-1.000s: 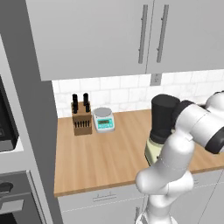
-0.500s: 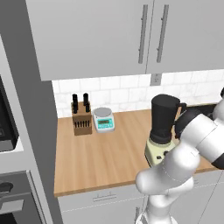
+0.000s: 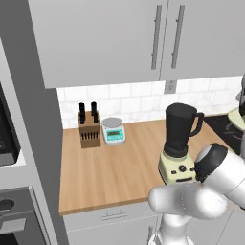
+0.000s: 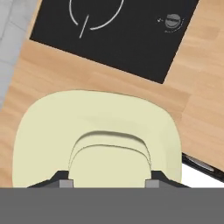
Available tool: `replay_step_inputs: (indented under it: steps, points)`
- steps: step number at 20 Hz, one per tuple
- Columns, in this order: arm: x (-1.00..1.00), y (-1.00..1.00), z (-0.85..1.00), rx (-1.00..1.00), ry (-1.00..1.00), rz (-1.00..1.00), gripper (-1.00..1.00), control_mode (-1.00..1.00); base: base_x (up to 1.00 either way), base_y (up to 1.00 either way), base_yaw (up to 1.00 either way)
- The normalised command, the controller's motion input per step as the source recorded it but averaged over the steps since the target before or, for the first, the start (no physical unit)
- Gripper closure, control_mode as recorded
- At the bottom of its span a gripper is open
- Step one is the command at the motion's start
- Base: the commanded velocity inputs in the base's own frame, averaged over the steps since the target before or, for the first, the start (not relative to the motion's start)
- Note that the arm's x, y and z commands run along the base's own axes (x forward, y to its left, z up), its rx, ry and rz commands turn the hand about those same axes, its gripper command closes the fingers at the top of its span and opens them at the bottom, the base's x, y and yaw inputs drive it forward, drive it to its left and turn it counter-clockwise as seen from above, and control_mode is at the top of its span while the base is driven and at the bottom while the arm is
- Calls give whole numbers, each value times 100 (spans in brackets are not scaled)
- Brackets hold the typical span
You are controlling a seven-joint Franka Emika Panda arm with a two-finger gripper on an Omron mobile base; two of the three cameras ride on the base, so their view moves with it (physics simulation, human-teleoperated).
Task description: Close the lid blender by securely placing the lid on top.
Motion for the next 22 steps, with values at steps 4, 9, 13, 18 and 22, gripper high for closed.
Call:
replay_step_inputs:
  steps: [4, 9, 13, 18, 22]
  points:
    - [36, 97, 84, -18, -14, -23, 100, -100, 0, 0, 0]
    - [2, 44, 100, -9, -2, -18, 100, -100, 0, 0, 0]
    - [0, 18, 50, -1, 0, 6, 100, -100, 0, 0, 0]
    - [0, 17, 12, 9, 0, 27, 100, -100, 0, 0, 0]
    - [0, 31, 13, 10, 2, 39, 100, -100, 0, 0, 0]
